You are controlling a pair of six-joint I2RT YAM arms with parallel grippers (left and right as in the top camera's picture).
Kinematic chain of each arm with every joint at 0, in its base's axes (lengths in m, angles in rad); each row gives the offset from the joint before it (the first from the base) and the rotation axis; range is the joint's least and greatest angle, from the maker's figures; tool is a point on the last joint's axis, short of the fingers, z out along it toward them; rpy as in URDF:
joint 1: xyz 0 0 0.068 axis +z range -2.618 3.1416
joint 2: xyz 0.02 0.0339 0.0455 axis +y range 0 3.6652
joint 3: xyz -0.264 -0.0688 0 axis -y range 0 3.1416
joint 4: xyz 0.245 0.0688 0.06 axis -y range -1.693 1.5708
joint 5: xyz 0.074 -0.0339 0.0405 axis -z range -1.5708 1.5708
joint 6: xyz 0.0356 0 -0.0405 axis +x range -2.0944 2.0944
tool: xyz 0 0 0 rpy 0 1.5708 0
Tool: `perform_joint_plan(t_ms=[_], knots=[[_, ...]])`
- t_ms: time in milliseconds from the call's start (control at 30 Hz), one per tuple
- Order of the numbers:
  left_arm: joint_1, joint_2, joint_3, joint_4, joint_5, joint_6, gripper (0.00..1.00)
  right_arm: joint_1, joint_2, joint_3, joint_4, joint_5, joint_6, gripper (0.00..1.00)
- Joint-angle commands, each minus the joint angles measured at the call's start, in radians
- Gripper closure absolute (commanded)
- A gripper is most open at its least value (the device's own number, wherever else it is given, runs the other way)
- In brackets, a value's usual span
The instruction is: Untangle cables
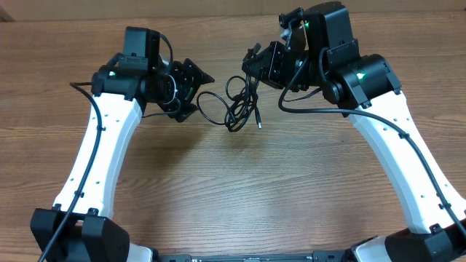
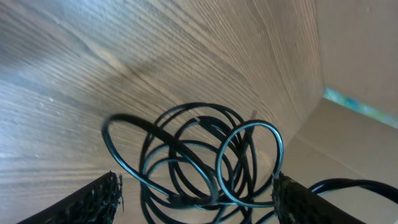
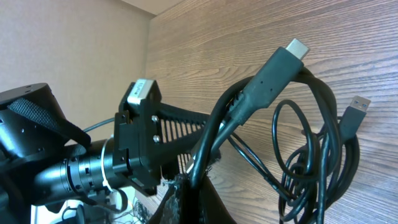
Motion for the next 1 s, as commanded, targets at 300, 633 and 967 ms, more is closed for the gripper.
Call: perform_joint_plan(t_ms=[300, 633, 967], knots=[[-0.053, 0.008, -0.007, 0.070, -0.090, -0.234, 0.30, 0.005, -0.038, 0.042, 0.010, -0.037, 0.004, 0.96], [-0.064, 0.041, -0.007, 0.096, -0.109, -0.249, 0.33, 0.005, -0.038, 0.042, 0.036, -0.041, 0.013, 0.96], [-0.066, 0.106, -0.007, 0.101, -0.076, -0.231, 0.66, 0.005, -0.037, 0.042, 0.043, -0.042, 0.011, 0.96]])
